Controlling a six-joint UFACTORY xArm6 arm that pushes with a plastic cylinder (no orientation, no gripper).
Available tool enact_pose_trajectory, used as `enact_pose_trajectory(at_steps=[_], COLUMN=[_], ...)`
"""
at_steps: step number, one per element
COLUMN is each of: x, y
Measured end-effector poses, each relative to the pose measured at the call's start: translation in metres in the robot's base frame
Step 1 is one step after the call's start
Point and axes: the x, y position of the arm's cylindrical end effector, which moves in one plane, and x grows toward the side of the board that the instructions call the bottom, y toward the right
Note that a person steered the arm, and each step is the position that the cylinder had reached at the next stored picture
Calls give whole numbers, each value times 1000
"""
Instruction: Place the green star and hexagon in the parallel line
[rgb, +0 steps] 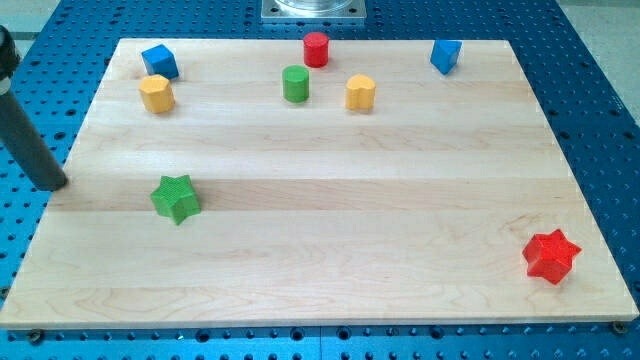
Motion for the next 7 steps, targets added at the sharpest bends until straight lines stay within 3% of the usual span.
enact_pose_trajectory(at_steps=[2, 4, 7], x=[13, 32, 32], y=[4, 96, 97])
